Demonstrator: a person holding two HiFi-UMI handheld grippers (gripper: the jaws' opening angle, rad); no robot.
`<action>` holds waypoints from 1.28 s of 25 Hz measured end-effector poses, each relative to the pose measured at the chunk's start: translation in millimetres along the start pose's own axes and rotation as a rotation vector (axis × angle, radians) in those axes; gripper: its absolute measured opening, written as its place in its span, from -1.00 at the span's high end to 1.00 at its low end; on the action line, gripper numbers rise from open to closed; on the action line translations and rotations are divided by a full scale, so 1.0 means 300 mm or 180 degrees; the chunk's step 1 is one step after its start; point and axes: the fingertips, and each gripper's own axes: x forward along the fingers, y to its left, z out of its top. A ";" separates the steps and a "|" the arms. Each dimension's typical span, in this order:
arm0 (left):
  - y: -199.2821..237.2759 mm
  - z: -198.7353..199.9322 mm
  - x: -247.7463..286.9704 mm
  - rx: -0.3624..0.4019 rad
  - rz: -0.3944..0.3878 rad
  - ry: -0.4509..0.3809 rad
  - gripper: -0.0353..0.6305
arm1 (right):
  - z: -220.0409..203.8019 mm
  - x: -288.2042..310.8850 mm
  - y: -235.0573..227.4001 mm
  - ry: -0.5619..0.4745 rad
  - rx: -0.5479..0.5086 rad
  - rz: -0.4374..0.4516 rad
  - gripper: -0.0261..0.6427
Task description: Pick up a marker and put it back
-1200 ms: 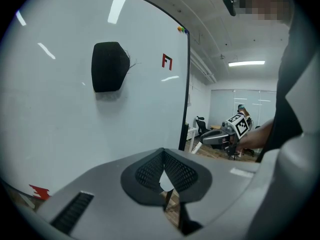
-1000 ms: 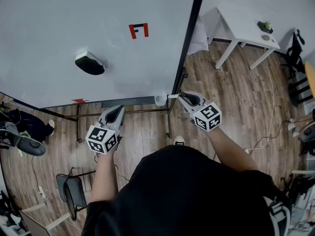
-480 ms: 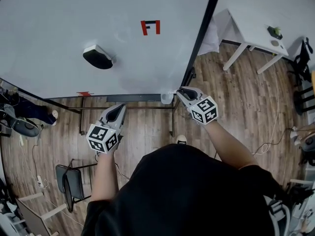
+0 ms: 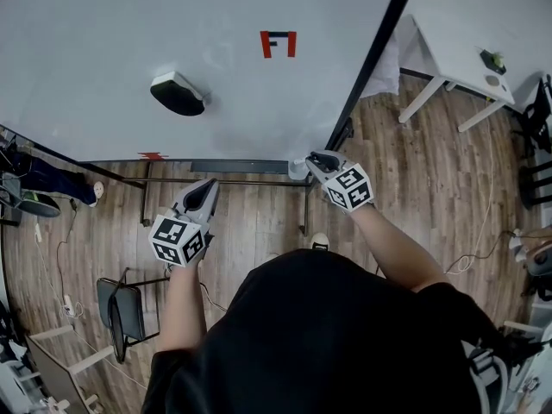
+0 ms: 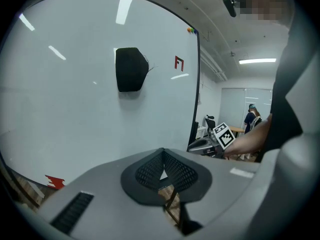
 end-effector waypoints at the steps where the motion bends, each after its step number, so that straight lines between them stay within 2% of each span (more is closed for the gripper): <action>1: 0.003 -0.002 0.003 -0.0003 0.0000 0.0002 0.86 | -0.011 0.013 -0.004 0.0026 0.0011 0.0002 0.72; 16: 0.025 -0.013 0.026 -0.0035 -0.0002 0.0044 0.86 | -0.137 0.138 -0.031 0.0305 0.0072 0.0031 0.72; 32: 0.043 -0.026 0.014 -0.0053 0.0024 0.0047 0.86 | -0.214 0.167 -0.024 0.0481 0.0022 0.0014 0.72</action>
